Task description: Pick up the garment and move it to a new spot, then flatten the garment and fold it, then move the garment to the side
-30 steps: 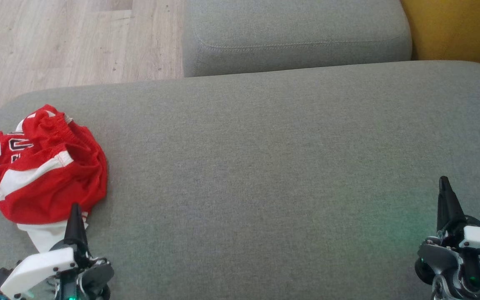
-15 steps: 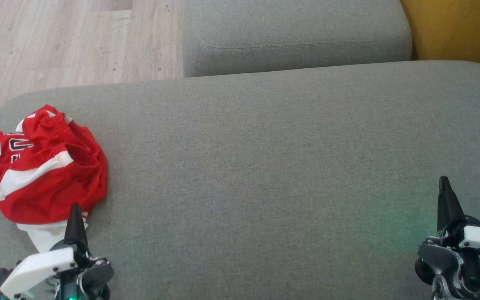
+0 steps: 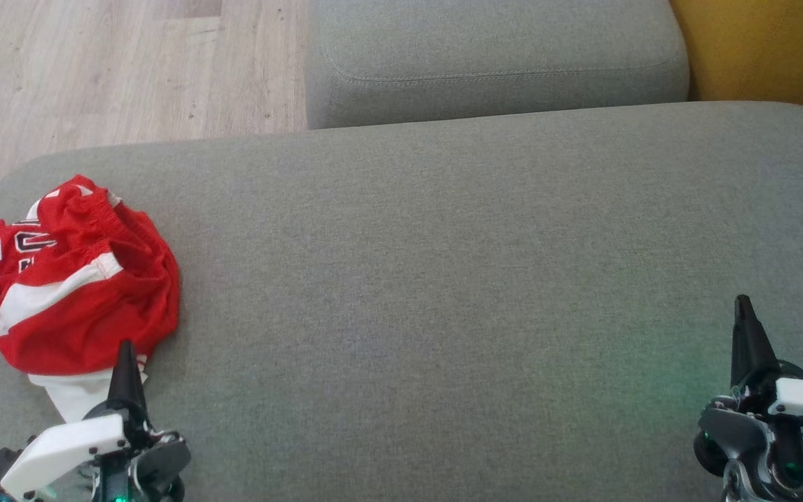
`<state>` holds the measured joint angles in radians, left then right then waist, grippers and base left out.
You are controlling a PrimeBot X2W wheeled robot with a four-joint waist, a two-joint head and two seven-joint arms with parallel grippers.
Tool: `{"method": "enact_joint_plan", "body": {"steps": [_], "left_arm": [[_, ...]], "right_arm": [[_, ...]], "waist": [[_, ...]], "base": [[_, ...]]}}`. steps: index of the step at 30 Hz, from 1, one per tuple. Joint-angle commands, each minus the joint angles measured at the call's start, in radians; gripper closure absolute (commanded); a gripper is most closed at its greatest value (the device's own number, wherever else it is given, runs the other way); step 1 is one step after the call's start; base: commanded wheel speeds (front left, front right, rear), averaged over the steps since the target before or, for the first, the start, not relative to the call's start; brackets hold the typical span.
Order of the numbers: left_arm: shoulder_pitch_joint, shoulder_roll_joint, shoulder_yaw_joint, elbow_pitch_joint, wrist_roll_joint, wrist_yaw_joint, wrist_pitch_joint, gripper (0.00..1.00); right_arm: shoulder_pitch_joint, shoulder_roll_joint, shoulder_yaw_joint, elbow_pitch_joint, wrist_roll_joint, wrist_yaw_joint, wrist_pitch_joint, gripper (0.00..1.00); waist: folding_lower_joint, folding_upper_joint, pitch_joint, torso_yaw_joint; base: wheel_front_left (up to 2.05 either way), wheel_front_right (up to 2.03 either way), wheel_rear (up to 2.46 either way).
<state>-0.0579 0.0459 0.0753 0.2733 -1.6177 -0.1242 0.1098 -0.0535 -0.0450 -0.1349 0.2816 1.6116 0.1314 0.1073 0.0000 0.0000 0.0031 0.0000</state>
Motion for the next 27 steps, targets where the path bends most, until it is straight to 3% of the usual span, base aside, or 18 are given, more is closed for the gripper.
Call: {"method": "enact_joint_plan", "body": {"steps": [1,6,7,8,16,27], "left_arm": [[-0.05,0.004,0.038,-0.028,0.009,-0.007,0.003,1.0],[-0.05,0.004,0.038,-0.028,0.009,-0.007,0.003,1.0],[0.0,0.0,-0.001,0.004,0.0,0.001,0.0,1.0],[0.013,-0.001,-0.007,0.03,0.001,0.001,-0.002,0.0],[0.028,-0.002,-0.015,0.051,0.05,0.007,-0.024,0.0],[0.037,-0.001,-0.026,0.026,0.194,0.036,-0.054,0.0]], "right_arm": [[-0.054,-0.005,0.021,-0.037,-0.003,-0.001,0.006,1.0],[-0.054,-0.005,0.021,-0.037,-0.003,-0.001,0.006,1.0],[0.001,0.0,0.001,0.004,0.0,0.0,0.0,1.0],[0.012,0.002,0.003,0.031,0.0,0.0,-0.001,0.0],[0.02,0.003,0.04,0.055,-0.025,0.0,-0.024,0.0],[0.015,0.003,0.065,0.051,-0.195,0.0,-0.053,0.0]], "waist": [[0.0,0.0,0.0,0.0],[0.0,0.0,0.0,0.0],[0.0,0.0,0.0,0.0],[0.0,0.0,0.0,0.0],[0.0,0.0,-0.005,-0.002],[0.0,0.0,-0.011,-0.003]], "base": [[0.0,0.0,0.0],[0.0,0.0,0.0],[0.0,0.0,0.0],[0.0,0.0,0.0],[0.0,0.0,0.0],[0.0,0.0,0.0]]}}
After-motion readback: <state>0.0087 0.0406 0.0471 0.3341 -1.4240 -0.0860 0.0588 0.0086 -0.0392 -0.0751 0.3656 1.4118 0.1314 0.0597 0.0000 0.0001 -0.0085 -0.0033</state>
